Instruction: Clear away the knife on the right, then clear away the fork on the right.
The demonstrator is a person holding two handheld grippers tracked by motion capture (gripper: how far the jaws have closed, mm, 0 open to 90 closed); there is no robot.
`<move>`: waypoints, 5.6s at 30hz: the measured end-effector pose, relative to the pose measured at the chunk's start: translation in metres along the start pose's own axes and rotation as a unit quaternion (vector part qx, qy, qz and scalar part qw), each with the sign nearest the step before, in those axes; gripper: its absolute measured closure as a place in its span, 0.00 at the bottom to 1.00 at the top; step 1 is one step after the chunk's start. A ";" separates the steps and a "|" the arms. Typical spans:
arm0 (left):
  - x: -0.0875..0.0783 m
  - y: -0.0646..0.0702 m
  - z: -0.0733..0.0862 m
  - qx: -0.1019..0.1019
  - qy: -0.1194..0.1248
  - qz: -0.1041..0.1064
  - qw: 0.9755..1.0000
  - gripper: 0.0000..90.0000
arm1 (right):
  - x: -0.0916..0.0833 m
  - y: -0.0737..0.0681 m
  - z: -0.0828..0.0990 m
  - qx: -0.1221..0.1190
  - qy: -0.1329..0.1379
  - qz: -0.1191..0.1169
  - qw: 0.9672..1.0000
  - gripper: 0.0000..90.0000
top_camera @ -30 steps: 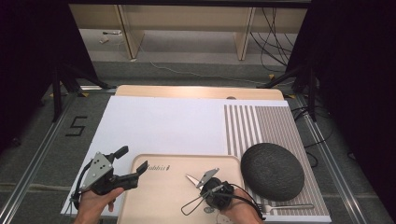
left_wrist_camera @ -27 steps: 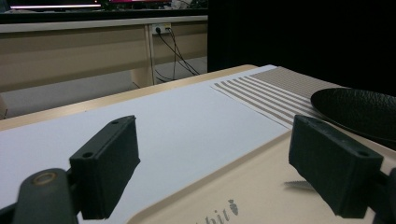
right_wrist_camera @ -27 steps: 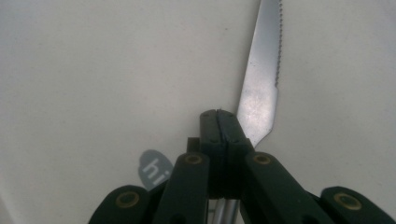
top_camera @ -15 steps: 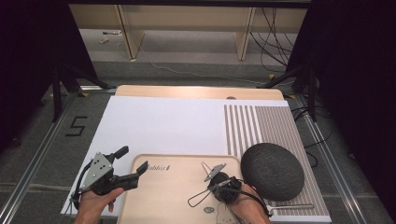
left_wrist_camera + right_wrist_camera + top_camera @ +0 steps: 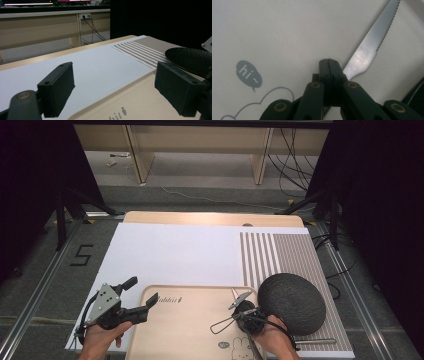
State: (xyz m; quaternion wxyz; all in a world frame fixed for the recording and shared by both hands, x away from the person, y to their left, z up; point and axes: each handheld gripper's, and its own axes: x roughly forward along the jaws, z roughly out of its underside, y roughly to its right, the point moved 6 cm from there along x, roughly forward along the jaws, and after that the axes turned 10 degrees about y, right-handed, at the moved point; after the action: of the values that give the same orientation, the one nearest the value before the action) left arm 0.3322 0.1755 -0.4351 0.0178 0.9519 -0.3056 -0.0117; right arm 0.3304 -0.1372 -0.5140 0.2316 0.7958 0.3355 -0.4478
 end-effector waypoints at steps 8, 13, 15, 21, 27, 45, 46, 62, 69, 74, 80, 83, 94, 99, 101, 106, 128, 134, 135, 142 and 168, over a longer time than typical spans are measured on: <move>0.000 0.000 0.000 0.000 0.001 0.001 1.000 0.17 | -0.004 0.008 0.007 0.014 -0.013 0.005 1.000 1.00; -0.001 0.000 0.000 0.000 0.001 0.001 1.000 0.17 | -0.008 0.014 0.013 0.024 -0.020 0.005 0.999 1.00; 0.000 0.000 -0.001 0.000 0.001 0.001 1.000 0.17 | -0.009 0.015 0.015 0.029 -0.020 0.003 0.999 1.00; -0.001 0.000 0.000 0.000 0.001 0.001 1.000 0.17 | -0.010 0.017 0.016 0.030 -0.019 -0.003 0.999 1.00; -0.001 0.000 0.000 0.000 0.001 0.001 1.000 0.17 | -0.014 0.019 0.015 0.044 0.001 -0.016 0.999 0.99; -0.001 0.000 0.000 -0.002 -0.001 0.003 1.000 0.17 | -0.055 0.036 -0.005 0.144 0.179 -0.078 0.970 0.39; -0.001 0.000 0.000 -0.002 -0.001 0.003 1.000 0.17 | -0.058 0.037 -0.005 0.145 0.184 -0.078 0.969 0.38; 0.003 -0.001 0.000 -0.002 -0.004 0.000 1.000 0.17 | -0.086 0.055 0.010 0.164 0.249 -0.065 0.952 0.31; 0.002 -0.003 0.000 -0.004 -0.006 -0.005 1.000 0.17 | -0.091 0.059 0.018 0.172 0.255 -0.059 0.950 0.29; 0.002 -0.004 0.000 -0.006 -0.006 -0.008 1.000 0.17 | -0.092 0.060 0.025 0.173 0.251 -0.049 0.951 0.28; 0.003 -0.004 0.001 -0.006 -0.007 -0.006 1.000 0.17 | -0.095 0.063 0.034 0.189 0.252 -0.040 0.948 0.25; 0.003 -0.004 0.001 -0.008 -0.005 -0.006 1.000 0.17 | -0.096 0.066 0.038 0.193 0.253 -0.035 0.947 0.23; 0.004 -0.004 0.001 -0.007 -0.005 -0.004 1.000 0.17 | -0.102 0.064 0.053 0.205 0.252 -0.024 0.946 0.20; 0.005 -0.004 -0.001 -0.009 -0.003 -0.004 1.000 0.17 | -0.105 0.066 0.062 0.209 0.246 -0.014 0.946 0.19; 0.007 -0.003 0.000 -0.009 -0.003 -0.002 1.000 0.17 | -0.107 0.067 0.066 0.210 0.246 -0.008 0.946 0.19; 0.007 -0.003 -0.001 -0.007 -0.002 0.003 1.000 0.17 | -0.111 0.067 0.075 0.205 0.234 0.008 0.950 0.19; 0.005 -0.004 -0.001 -0.010 0.000 0.001 1.000 0.17 | -0.110 0.077 0.121 0.176 0.101 0.052 0.978 0.22; 0.005 -0.006 -0.001 -0.012 0.000 -0.001 1.000 0.17 | -0.112 0.081 0.130 0.181 0.074 0.063 0.979 0.22; 0.005 -0.005 -0.001 -0.013 0.000 -0.001 1.000 0.17 | -0.112 0.082 0.132 0.182 0.069 0.064 0.979 0.22; 0.005 -0.005 -0.001 -0.013 0.000 0.000 1.000 0.17 | -0.110 0.087 0.143 0.190 0.038 0.075 0.978 0.22; 0.005 -0.004 -0.001 -0.010 -0.001 0.003 1.000 0.17 | -0.081 0.081 0.149 0.159 -0.027 0.035 0.986 0.25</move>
State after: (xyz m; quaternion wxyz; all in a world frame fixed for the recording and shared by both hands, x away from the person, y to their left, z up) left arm 0.3391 0.1758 -0.4345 0.0273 0.9506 -0.3087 -0.0157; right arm 0.2771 -0.3173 -0.5111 0.1263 0.8214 0.2254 -0.5084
